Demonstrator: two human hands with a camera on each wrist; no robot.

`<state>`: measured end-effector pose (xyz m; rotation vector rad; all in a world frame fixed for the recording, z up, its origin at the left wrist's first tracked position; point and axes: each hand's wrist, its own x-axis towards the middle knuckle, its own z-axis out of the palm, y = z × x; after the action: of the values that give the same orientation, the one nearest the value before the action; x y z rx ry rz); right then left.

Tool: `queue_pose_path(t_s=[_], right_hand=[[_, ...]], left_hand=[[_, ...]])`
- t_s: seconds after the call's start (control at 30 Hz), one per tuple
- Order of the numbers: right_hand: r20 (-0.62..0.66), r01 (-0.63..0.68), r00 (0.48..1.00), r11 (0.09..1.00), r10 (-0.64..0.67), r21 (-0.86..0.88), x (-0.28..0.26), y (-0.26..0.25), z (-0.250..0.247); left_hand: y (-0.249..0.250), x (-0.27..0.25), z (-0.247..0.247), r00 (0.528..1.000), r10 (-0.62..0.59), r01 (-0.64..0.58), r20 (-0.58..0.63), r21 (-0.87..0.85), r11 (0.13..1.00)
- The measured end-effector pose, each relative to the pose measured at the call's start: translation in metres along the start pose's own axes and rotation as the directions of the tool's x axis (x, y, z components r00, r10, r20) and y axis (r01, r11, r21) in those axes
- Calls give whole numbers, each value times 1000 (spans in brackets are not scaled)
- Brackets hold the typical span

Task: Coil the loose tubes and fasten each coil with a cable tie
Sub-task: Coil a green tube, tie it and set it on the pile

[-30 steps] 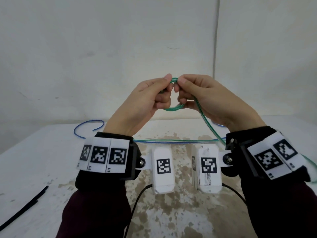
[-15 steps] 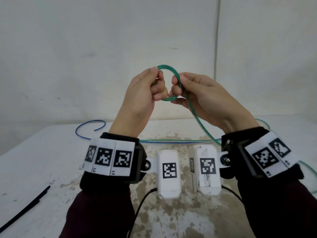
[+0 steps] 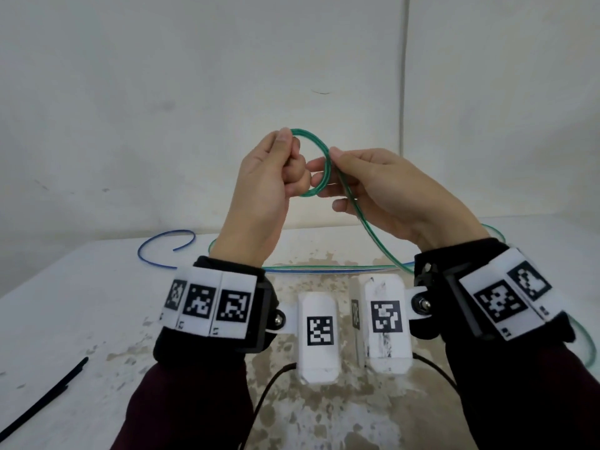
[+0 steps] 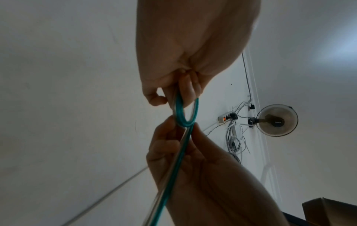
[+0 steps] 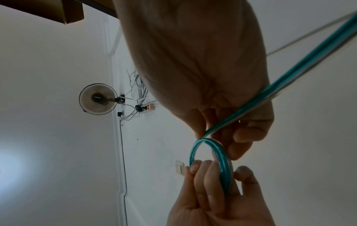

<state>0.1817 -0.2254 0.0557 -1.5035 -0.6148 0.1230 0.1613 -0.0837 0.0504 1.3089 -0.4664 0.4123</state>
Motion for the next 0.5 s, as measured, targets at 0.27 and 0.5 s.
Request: queue_pose_path(t_s=[0.27,0.5], right_hand=[[8,3,1000,998,-4,68,4,3,-3],[15,45,999,997,-46,56,3,-1,-2]], left_hand=[[-1,-1,6,998,-66,67,15,-84,994],[6,-1,3,989,-117,125,89,-88,988]])
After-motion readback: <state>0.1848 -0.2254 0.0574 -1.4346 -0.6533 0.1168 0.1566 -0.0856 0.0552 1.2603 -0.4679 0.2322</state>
